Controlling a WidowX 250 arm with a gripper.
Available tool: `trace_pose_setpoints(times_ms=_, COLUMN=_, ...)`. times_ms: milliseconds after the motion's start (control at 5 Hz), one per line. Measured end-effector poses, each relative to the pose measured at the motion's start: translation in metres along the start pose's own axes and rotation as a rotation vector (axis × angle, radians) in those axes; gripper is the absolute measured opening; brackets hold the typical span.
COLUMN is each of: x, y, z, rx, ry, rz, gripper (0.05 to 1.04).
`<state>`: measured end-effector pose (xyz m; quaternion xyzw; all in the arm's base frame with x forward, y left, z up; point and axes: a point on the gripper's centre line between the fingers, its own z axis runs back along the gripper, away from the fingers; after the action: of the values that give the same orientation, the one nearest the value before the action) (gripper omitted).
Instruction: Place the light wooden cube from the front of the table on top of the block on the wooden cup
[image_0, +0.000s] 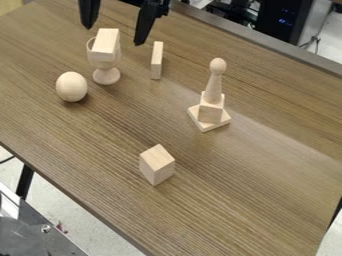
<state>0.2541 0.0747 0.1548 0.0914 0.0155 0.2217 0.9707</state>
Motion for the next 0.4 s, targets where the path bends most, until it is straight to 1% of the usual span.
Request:
trace_pose_setpoints(times_ms=200, x=-0.003, y=-0.001, z=-0.008, rx=0.002, ry=0.031, rz=-0.003, gripper=1.0)
trace_pose_setpoints(times_ms=400, x=-0.014, y=-0.007, z=-0.016, rx=-0.028, ry=0.084, rz=-0.008, gripper=1.0)
